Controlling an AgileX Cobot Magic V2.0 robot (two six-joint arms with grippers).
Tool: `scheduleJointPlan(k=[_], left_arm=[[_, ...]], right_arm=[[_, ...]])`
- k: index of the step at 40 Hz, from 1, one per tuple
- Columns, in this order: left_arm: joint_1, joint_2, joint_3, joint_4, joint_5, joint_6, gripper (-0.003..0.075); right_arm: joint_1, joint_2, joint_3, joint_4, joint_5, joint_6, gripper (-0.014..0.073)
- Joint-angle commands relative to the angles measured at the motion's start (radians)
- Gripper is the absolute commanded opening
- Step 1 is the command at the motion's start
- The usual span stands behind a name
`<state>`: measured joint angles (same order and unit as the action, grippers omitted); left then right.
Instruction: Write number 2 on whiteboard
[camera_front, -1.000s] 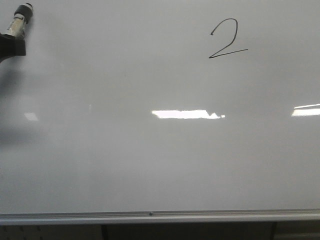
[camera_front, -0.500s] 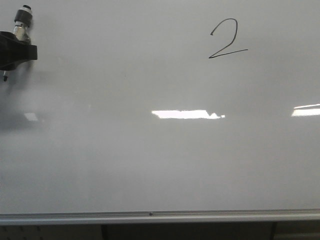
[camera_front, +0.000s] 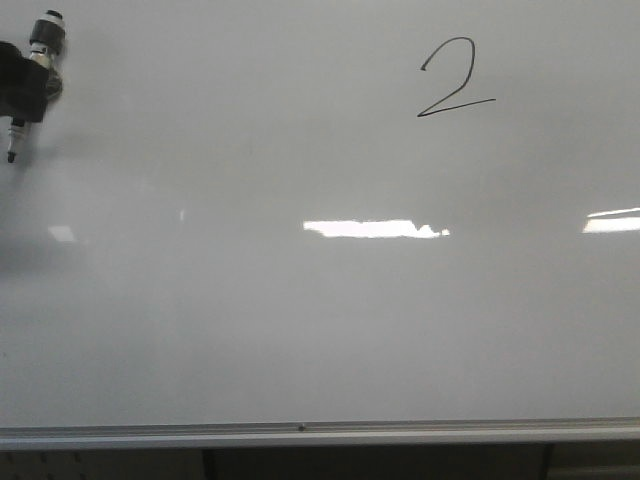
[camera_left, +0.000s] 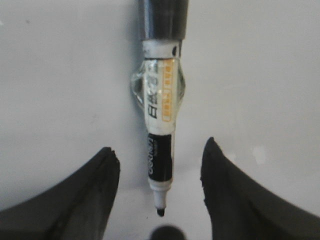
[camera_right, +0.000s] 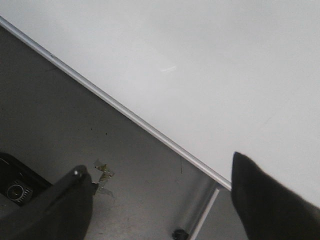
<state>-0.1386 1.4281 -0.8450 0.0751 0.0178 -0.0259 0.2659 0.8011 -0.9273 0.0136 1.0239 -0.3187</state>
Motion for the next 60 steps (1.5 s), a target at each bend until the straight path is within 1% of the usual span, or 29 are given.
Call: scheduleJointPlan(k=[1, 8, 11, 18, 29, 35, 40, 42, 45, 46, 50, 55, 57, 60], left_arm=[[0.001, -0.12, -0.081, 0.003, 0.166, 0.003, 0.0369], [0.001, -0.281, -0.143, 0.003, 0.465, 0.006, 0.0369], [0.001, -0.345, -0.152, 0.003, 0.556, 0.008, 0.0369], [0.001, -0.508, -0.152, -0.003, 0.715, 0.008, 0.0369], [0.001, -0.732, -0.084, -0.005, 0.838, 0.008, 0.0369], [0.001, -0.803, -0.027, -0.007, 0.858, 0.008, 0.0369], [0.001, -0.817, 0.006, -0.007, 0.853, 0.012, 0.0369], [0.001, -0.817, 0.014, -0.007, 0.848, 0.015, 0.0366], [0.001, -0.817, 0.023, -0.007, 0.842, 0.015, 0.0336], [0.001, -0.817, 0.023, -0.007, 0.841, 0.015, 0.0315], [0.001, -0.817, 0.026, -0.007, 0.838, 0.015, 0.0219], [0.001, -0.817, 0.026, -0.007, 0.838, 0.015, 0.009], [0.001, -0.817, 0.026, -0.007, 0.838, 0.015, 0.0044], [0.001, -0.817, 0.026, -0.007, 0.838, 0.015, -0.0021]], right_arm=[[-0.007, -0.005, -0.029, -0.006, -0.045, 0.076, 0.0592], [-0.007, -0.008, -0.029, 0.0, -0.04, 0.186, 0.0592], [-0.007, -0.015, -0.029, 0.012, -0.04, 0.213, 0.0592], [-0.007, -0.083, -0.027, 0.034, -0.04, 0.237, 0.0592], [-0.007, -0.234, 0.044, 0.034, -0.04, 0.249, 0.0592], [-0.007, -0.29, 0.082, 0.033, -0.047, 0.249, 0.0592], [-0.007, -0.297, 0.083, 0.027, -0.048, 0.249, 0.0581], [-0.007, -0.297, 0.083, 0.018, -0.048, 0.249, 0.0544], [-0.007, -0.297, 0.083, 0.017, -0.047, 0.249, 0.0423], [-0.007, -0.297, 0.083, 0.017, -0.047, 0.249, 0.0385], [-0.007, -0.297, 0.083, 0.017, -0.047, 0.249, 0.0187], [-0.007, -0.297, 0.083, 0.017, -0.047, 0.249, -0.0011], [-0.007, -0.297, 0.083, 0.017, -0.047, 0.249, -0.007], [-0.007, -0.297, 0.083, 0.017, -0.051, 0.249, -0.0066]])
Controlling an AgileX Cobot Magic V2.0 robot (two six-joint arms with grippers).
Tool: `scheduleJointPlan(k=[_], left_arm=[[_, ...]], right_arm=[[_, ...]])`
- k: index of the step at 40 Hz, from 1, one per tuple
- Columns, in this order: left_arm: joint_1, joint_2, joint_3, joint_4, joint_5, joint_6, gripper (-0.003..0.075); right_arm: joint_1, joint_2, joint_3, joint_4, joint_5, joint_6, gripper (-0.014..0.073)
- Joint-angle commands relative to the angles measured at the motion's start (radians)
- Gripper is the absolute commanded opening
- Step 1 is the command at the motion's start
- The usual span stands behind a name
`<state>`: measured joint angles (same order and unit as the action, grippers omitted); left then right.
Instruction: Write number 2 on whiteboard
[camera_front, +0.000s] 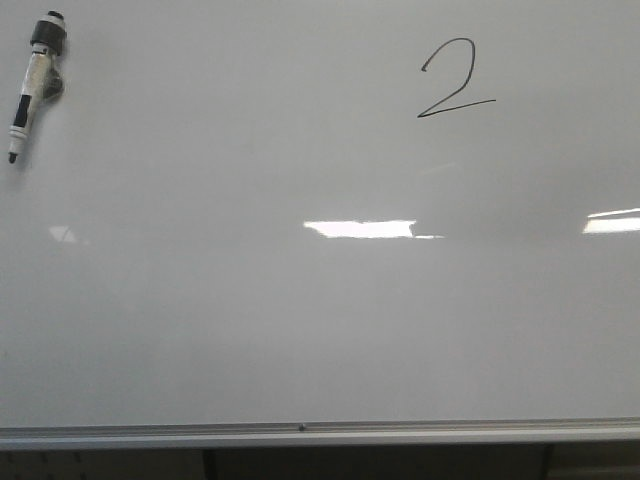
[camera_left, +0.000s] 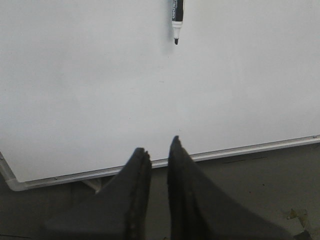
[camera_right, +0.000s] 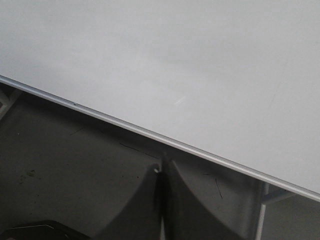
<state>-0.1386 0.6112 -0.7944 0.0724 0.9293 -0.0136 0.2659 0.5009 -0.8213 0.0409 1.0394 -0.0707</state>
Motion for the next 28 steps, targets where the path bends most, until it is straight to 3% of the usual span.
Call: scheduleJointPlan(k=[1, 28], left_arm=[[0.001, 0.0, -0.024, -0.004, -0.073, 0.002, -0.0018], [0.016, -0.042, -0.01, -0.009, -0.077, 0.002, -0.0019]], right_arm=[[-0.007, 0.003, -0.023, -0.011, -0.071, 0.001, -0.0069], [-0.007, 0.003, -0.023, -0.011, -0.059, 0.001, -0.0069]])
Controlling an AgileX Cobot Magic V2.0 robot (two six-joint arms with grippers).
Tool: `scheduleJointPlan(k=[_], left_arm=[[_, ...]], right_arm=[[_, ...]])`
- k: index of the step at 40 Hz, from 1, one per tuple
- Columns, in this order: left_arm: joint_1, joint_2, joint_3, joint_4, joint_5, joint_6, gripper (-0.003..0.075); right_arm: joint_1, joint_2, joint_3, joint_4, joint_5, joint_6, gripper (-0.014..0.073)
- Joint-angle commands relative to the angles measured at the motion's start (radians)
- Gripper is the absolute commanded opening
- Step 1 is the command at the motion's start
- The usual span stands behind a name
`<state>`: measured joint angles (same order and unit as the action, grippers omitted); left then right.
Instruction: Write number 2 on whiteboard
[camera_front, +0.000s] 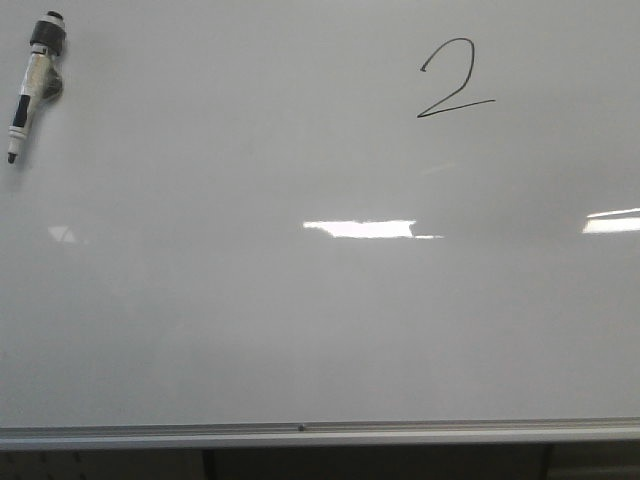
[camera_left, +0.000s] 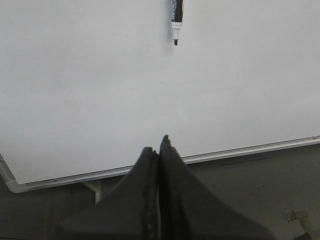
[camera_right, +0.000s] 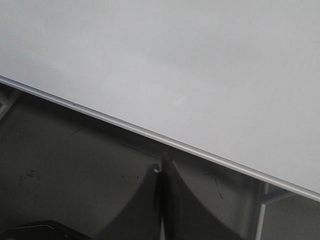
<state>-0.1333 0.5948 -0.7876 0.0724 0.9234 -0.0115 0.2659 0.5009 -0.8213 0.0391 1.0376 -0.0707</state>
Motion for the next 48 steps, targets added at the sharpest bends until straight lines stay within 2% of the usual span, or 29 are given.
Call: scheduleJointPlan(k=[1, 4, 9, 16, 29, 42, 48], left_arm=[[0.02, -0.039, -0.011, -0.024, -0.071, 0.0, -0.0019], [0.045, -0.079, 0.021, -0.081, -0.096, 0.0, -0.0019], [0.094, -0.167, 0.135, -0.163, -0.243, 0.012, -0.0019], [0.097, -0.3, 0.333, -0.165, -0.49, 0.096, -0.0019], [0.105, -0.516, 0.649, -0.1, -0.85, 0.098, -0.0019], [0.137, -0.62, 0.817, -0.104, -1.007, 0.098, -0.0019], [0.137, -0.618, 0.815, -0.104, -0.99, 0.098, -0.0019]], right_arm=[[-0.007, 0.003, -0.023, -0.009, -0.057, 0.001, -0.0069], [-0.007, 0.003, -0.023, -0.009, -0.057, 0.001, -0.0069], [-0.007, 0.003, -0.023, -0.009, -0.057, 0.001, -0.0069], [-0.007, 0.003, -0.023, -0.009, -0.057, 0.001, -0.0069], [-0.007, 0.003, -0.023, -0.009, -0.057, 0.001, -0.0069], [-0.007, 0.003, -0.023, -0.009, -0.058, 0.001, -0.0069], [-0.007, 0.003, -0.023, -0.009, -0.053, 0.001, -0.0069]])
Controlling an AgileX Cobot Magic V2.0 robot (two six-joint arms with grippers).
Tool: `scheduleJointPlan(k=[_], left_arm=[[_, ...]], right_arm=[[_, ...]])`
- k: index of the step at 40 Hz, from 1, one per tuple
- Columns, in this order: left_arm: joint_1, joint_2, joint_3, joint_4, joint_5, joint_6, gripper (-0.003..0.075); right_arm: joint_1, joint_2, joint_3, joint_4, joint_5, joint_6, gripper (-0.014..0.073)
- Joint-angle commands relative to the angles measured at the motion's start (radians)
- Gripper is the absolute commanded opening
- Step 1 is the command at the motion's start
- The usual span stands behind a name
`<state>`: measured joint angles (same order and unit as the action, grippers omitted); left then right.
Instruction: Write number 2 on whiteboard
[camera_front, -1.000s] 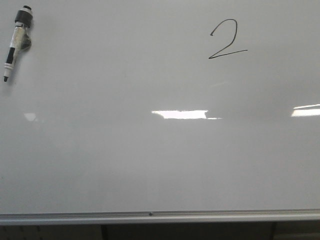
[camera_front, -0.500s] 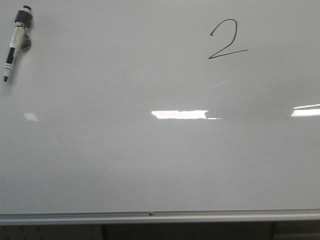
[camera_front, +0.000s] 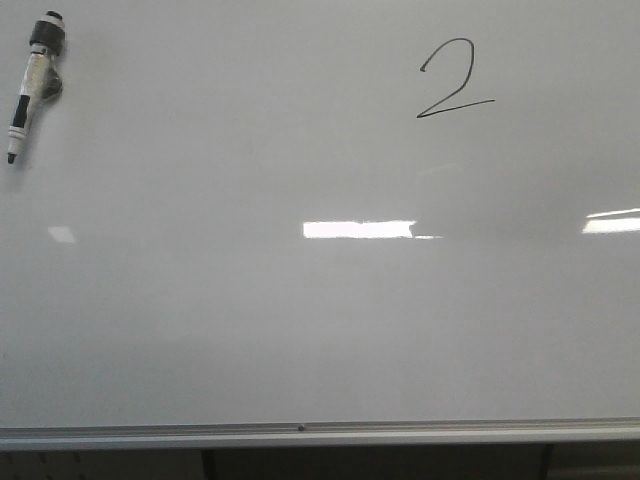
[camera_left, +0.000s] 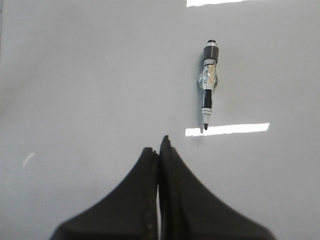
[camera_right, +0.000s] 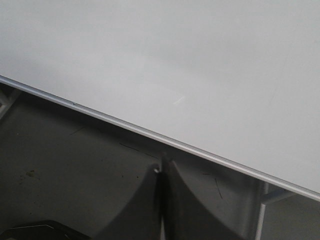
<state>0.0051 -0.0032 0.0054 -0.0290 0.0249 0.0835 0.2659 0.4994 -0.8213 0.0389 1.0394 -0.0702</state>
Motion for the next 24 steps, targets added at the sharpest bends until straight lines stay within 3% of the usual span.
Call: scheduleJointPlan(k=[1, 24], left_arm=[[-0.001, -0.02, 0.022, -0.002, -0.092, 0.003, -0.0019], [0.022, -0.02, 0.022, -0.002, -0.092, 0.003, -0.0019]], right_arm=[[-0.007, 0.005, -0.023, -0.009, -0.055, 0.0, -0.0069], [-0.007, 0.005, -0.023, -0.009, -0.055, 0.0, -0.0069]])
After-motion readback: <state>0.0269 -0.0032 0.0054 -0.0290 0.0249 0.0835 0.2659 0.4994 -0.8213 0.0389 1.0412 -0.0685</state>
